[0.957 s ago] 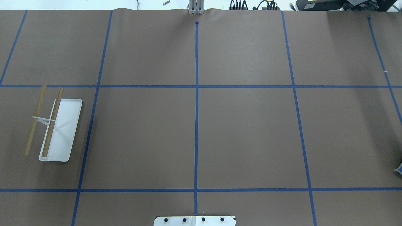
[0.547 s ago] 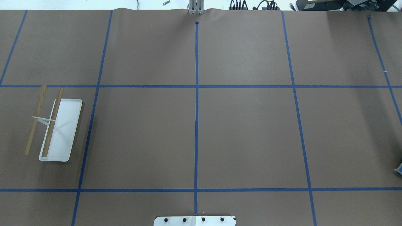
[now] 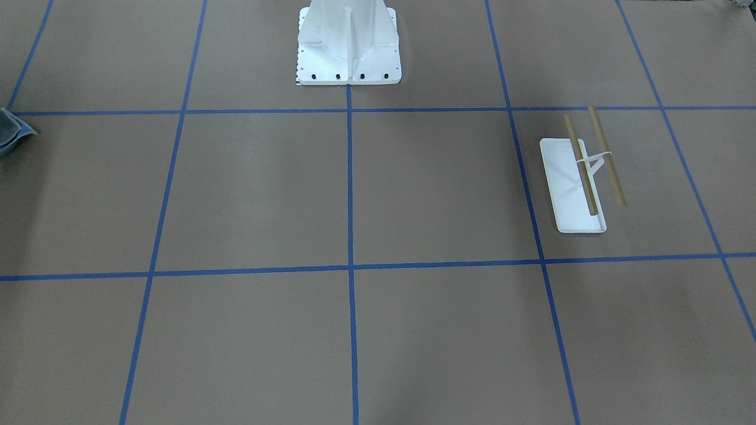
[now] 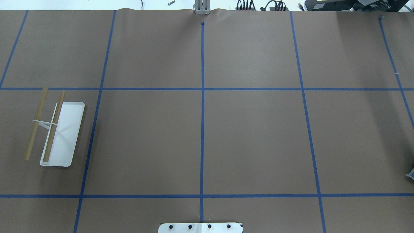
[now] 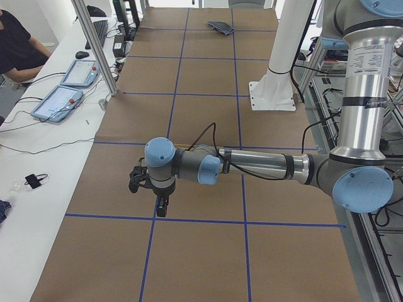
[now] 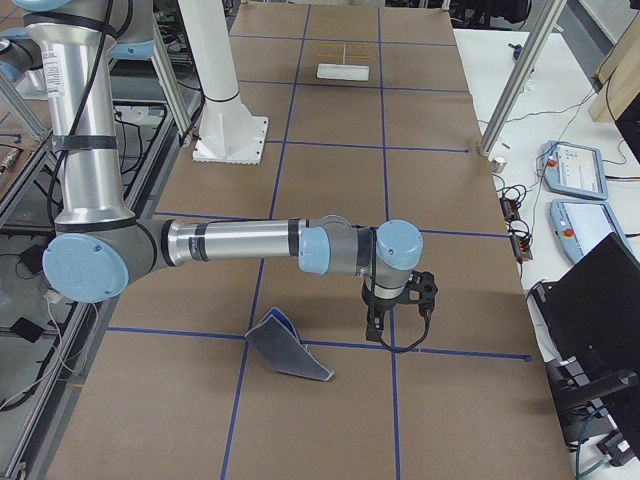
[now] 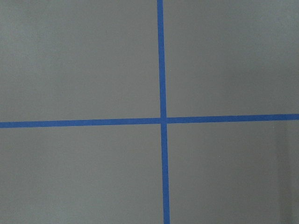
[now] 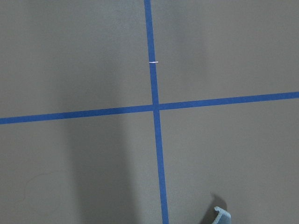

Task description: Hang towel on rack

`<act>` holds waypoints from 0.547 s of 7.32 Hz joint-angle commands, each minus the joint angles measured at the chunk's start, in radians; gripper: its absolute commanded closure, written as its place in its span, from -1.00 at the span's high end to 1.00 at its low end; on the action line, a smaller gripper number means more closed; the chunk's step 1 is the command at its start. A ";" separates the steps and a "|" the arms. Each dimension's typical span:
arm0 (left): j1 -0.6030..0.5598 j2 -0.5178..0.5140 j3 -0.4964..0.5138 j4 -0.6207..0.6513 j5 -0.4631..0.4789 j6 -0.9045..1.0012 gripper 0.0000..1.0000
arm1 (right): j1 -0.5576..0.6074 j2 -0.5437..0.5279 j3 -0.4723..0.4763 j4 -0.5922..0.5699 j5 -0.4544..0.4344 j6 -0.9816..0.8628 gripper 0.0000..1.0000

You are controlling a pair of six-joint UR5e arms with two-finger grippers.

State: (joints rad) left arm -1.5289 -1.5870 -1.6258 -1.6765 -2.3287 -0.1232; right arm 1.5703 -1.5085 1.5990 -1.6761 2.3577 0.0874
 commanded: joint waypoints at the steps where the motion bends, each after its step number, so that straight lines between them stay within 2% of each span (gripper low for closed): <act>1: 0.003 -0.002 -0.003 0.001 0.002 -0.013 0.96 | 0.002 0.001 -0.001 -0.001 0.000 0.000 1.00; 4: 0.003 -0.004 -0.003 -0.005 -0.001 -0.003 0.96 | 0.002 -0.001 -0.001 0.001 0.002 -0.003 1.00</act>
State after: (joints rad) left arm -1.5264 -1.5884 -1.6279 -1.6805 -2.3311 -0.1282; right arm 1.5723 -1.5097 1.5990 -1.6757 2.3581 0.0861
